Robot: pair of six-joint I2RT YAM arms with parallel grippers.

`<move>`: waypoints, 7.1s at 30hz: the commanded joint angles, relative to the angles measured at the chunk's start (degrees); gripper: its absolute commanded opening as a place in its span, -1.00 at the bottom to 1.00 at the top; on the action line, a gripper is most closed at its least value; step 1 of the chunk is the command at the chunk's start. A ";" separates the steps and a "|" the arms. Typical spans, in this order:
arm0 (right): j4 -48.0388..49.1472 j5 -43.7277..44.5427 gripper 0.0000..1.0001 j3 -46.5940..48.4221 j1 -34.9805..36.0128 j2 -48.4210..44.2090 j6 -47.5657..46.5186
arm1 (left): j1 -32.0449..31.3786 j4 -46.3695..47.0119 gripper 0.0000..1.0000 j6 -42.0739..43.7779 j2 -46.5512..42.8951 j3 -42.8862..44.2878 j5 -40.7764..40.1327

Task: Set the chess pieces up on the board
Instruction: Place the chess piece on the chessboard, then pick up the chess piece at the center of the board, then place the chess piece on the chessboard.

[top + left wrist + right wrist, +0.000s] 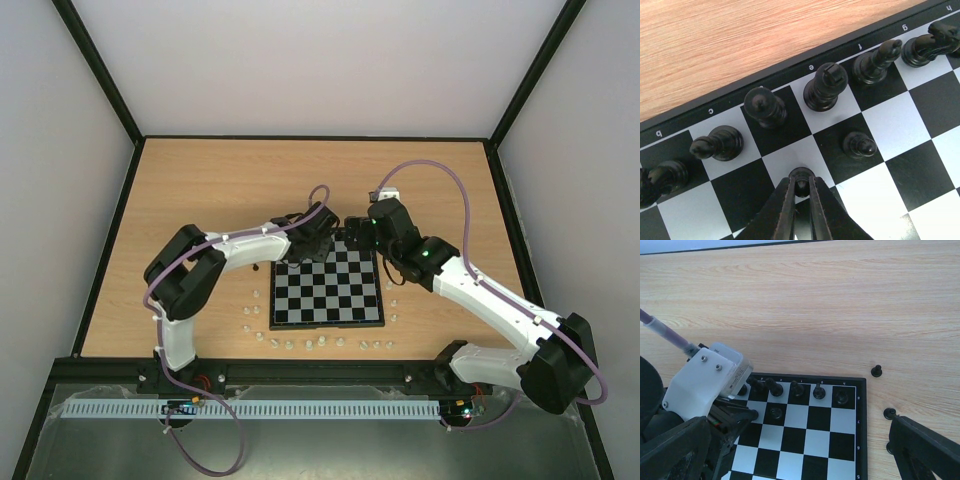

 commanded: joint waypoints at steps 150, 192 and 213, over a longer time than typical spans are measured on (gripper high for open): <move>-10.53 -9.82 -0.97 1.13 -18.08 20.44 -0.61 | 10.04 4.60 0.98 -5.09 -26.24 -14.74 -9.93; -14.58 -11.17 -0.97 19.83 -3.74 37.03 -2.28 | 10.04 4.39 0.98 -5.10 -26.32 -14.77 -10.93; -12.24 -10.08 -0.87 20.65 -3.55 40.18 -2.42 | 10.10 4.29 0.98 -5.05 -26.13 -14.72 -10.95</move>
